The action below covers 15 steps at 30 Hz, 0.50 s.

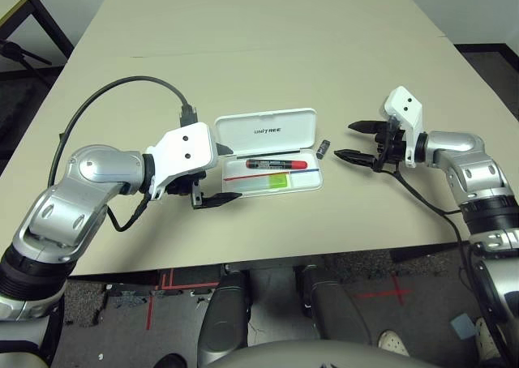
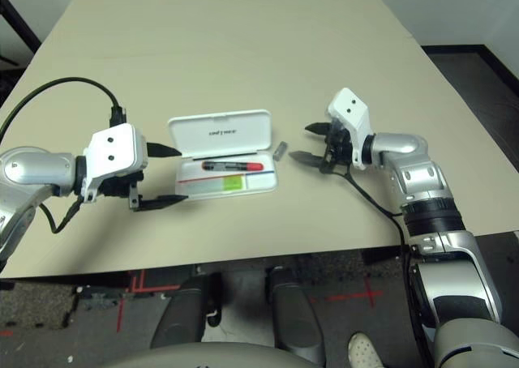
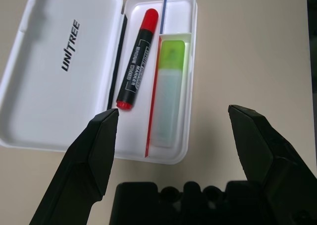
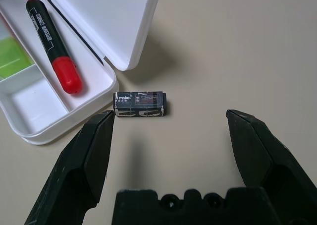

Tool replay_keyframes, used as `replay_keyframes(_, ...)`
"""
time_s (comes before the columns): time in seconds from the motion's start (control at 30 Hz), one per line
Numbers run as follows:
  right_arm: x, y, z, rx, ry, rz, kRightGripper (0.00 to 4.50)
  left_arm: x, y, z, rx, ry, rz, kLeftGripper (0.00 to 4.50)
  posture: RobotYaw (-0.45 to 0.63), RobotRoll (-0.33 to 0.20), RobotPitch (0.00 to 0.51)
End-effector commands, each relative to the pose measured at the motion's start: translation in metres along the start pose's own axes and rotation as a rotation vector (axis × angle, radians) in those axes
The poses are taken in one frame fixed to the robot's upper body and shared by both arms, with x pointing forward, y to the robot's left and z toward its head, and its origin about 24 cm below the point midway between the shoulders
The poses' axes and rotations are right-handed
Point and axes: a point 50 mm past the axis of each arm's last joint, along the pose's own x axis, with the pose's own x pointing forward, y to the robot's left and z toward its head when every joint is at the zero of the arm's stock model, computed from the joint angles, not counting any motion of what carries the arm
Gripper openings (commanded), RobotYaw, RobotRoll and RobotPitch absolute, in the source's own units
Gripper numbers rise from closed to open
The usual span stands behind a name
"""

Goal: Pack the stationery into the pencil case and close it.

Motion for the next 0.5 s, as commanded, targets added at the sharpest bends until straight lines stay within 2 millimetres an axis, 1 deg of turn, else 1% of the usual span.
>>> replay_keyframes(0.03, 0.003, -0.005, 0.000, 0.018, 0.028, -0.055, 4.50, -0.002, -0.001, -0.006, 0.003, 0.017, 0.009, 4.45, 0.02, 0.000, 0.165)
replay_keyframes(0.23, 0.015, -0.004, 0.001, 0.052, 0.041, -0.127, 4.50, -0.001, -0.004, -0.009, 0.008, 0.016, 0.007, 4.45, 0.03, 0.000, 0.161)
replay_keyframes(0.3, 0.018, -0.004, 0.000, 0.096, 0.056, -0.165, 4.50, -0.001, -0.004, -0.010, 0.009, 0.015, 0.007, 4.45, 0.03, 0.000, 0.159)
replay_keyframes(0.5, 0.020, -0.001, 0.000, 0.186, 0.061, -0.229, 4.50, -0.002, -0.006, -0.014, 0.010, 0.018, 0.009, 4.45, 0.03, 0.000, 0.157)
